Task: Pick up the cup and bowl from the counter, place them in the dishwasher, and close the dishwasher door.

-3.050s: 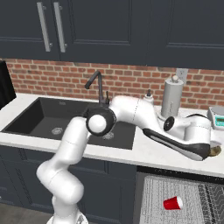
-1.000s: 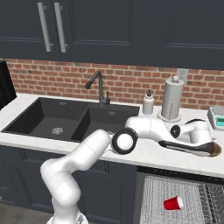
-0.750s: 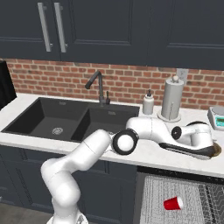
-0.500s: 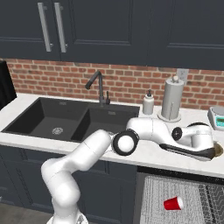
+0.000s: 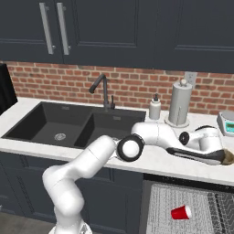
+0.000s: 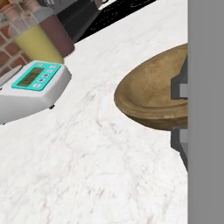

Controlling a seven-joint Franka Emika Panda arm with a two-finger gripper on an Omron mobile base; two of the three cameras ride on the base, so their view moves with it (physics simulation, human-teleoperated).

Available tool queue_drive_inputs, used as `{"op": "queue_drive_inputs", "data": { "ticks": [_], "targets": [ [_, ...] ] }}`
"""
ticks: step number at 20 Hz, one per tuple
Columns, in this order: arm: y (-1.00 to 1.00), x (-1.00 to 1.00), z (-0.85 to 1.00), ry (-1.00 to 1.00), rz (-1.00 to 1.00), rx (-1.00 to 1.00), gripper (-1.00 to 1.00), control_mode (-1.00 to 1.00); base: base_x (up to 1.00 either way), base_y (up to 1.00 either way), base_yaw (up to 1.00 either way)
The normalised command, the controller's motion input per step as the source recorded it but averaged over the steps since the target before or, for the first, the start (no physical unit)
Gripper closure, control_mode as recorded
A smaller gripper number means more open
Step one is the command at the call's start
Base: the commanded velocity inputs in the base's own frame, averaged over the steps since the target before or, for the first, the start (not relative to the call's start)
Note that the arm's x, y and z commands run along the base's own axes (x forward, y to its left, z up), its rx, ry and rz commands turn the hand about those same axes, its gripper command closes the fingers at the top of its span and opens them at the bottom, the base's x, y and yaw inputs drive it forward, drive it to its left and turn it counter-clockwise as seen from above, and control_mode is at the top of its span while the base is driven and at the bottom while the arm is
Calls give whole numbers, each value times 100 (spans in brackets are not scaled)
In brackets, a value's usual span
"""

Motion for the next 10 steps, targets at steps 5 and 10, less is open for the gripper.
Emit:
{"op": "queue_drive_inputs", "data": {
  "ticks": [5, 10],
  "targets": [
    [33, -55, 43, 3, 0, 13, 100, -100, 0, 0, 0],
    [87, -99, 43, 3, 0, 5, 100, -100, 0, 0, 0]
  ]
}}
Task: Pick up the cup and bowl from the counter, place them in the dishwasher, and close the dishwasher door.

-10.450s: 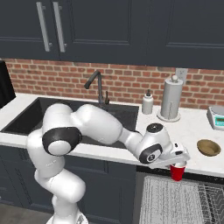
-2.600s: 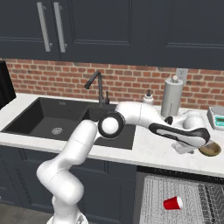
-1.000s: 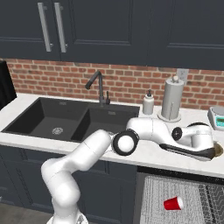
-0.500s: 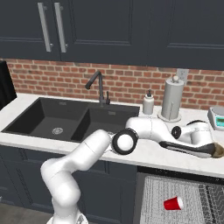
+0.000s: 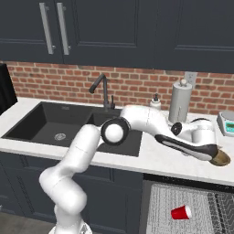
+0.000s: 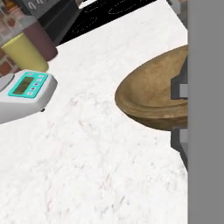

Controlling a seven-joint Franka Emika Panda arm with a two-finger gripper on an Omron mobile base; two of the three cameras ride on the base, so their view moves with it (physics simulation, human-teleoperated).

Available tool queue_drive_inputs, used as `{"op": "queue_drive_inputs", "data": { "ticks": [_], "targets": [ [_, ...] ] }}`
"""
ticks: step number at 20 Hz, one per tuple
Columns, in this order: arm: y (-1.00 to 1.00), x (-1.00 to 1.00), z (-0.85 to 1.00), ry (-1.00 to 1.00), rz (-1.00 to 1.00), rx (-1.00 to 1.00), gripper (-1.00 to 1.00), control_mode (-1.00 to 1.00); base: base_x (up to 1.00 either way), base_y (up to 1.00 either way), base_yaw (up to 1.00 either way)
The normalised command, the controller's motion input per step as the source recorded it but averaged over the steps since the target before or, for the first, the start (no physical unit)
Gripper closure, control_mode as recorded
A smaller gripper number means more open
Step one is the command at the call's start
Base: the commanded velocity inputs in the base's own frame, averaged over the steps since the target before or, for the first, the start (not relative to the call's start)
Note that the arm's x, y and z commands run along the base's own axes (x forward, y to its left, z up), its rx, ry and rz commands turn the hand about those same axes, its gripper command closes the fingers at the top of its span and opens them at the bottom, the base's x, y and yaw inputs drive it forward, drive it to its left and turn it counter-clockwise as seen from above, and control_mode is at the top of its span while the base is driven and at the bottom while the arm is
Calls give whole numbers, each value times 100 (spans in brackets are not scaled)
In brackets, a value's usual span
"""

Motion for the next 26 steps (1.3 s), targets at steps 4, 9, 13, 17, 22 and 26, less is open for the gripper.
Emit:
{"op": "queue_drive_inputs", "data": {
  "ticks": [4, 9, 13, 17, 22, 26],
  "targets": [
    [96, -100, 16, 7, 0, 4, 100, -100, 0, 0, 0],
    [83, -100, 0, 7, 0, 6, 100, -100, 0, 0, 0],
    [71, -100, 0, 8, -3, 7, 100, -100, 0, 0, 0],
    [24, -100, -3, 17, -3, 9, 100, -100, 0, 0, 0],
    [-3, -25, -62, 27, 0, 10, 100, -100, 0, 0, 0],
    [0, 40, -70, 15, 3, 11, 100, -100, 0, 0, 0]
  ]
}}
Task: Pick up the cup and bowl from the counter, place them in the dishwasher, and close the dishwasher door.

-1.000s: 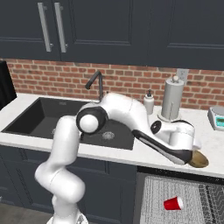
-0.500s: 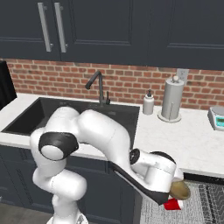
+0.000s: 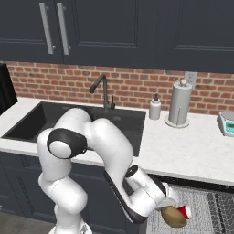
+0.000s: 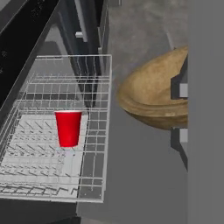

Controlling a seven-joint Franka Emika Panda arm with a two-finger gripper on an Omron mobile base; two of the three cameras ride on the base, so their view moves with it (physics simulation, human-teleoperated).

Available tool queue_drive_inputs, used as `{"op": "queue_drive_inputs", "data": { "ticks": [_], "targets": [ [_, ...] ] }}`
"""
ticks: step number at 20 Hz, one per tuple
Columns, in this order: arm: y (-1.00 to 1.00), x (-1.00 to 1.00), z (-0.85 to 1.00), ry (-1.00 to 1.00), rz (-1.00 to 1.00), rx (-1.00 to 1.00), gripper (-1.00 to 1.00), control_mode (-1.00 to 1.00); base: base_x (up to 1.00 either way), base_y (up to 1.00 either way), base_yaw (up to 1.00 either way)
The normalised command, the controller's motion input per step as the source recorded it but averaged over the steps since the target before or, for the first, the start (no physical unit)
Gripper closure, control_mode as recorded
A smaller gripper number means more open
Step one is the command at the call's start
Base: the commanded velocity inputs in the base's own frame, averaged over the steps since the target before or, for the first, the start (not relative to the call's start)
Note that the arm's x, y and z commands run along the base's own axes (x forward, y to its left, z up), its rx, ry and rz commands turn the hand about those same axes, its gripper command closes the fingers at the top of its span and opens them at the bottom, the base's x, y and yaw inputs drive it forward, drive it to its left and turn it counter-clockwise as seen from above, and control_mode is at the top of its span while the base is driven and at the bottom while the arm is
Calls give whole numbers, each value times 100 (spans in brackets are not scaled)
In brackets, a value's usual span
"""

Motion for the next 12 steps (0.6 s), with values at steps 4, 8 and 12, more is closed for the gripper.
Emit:
{"op": "queue_drive_inputs", "data": {
  "ticks": [4, 8, 12],
  "targets": [
    [0, 71, -55, -1, 15, 2, 100, -100, 0, 0, 0],
    [-12, 37, -60, -6, 23, 0, 100, -100, 0, 0, 0],
    [-3, 0, -79, -9, 28, 0, 100, -100, 0, 0, 0]
  ]
}}
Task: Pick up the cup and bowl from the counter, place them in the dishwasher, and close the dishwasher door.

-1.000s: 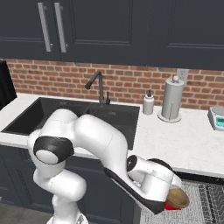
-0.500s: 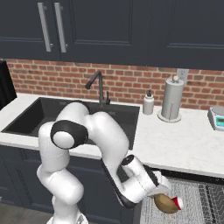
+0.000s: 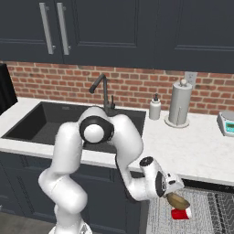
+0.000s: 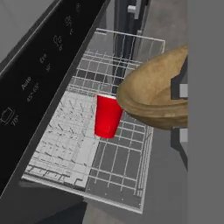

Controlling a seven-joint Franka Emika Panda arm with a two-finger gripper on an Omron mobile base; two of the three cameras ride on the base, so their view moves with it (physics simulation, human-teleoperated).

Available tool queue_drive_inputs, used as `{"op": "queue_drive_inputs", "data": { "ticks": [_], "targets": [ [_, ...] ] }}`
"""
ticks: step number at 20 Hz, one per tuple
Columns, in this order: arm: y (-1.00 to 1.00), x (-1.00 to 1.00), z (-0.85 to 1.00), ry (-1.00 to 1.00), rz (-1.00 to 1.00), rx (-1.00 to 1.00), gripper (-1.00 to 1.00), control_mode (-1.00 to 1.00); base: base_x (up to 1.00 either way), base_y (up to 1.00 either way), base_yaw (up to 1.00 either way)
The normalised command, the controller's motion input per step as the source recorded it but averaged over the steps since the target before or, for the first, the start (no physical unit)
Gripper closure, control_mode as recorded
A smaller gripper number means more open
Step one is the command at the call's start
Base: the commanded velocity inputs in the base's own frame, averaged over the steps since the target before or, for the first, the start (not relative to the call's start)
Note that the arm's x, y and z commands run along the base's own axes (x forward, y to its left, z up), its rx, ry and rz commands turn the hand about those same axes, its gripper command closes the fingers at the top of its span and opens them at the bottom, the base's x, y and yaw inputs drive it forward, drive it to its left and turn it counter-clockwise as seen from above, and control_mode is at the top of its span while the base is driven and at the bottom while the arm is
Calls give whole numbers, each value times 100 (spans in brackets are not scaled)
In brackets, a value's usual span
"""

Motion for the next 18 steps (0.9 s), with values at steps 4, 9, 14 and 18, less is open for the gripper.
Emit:
{"op": "queue_drive_inputs", "data": {
  "ticks": [4, 9, 14, 18],
  "targets": [
    [2, -23, -84, -17, 29, 0, 100, -100, 0, 0, 0],
    [7, -15, -66, -29, 30, 0, 100, -100, 0, 0, 0],
    [0, 4, -31, -25, 25, 0, 100, -100, 0, 0, 0],
    [-1, 3, -40, -17, 22, 0, 100, -100, 0, 0, 0]
  ]
}}
